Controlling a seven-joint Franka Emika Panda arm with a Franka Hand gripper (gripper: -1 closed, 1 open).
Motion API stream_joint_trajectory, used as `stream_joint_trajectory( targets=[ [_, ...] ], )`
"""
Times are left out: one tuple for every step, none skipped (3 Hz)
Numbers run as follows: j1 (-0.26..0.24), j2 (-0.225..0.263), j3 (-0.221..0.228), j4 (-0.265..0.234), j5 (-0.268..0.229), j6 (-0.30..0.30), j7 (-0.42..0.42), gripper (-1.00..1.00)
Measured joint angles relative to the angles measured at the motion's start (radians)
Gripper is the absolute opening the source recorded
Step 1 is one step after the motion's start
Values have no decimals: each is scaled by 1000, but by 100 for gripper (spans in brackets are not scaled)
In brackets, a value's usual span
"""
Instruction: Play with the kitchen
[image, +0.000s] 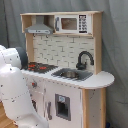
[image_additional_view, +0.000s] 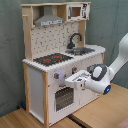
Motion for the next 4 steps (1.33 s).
stream_joint_trajectory(
  targets=[
    [2,-33,24,88,5,0,24,100],
    [-3,-98,24,162,16,27,66,100],
    [-12,-171,24,224,52,54,80,100],
    [-32,-238,24,289,96,73,82,100]
  ],
)
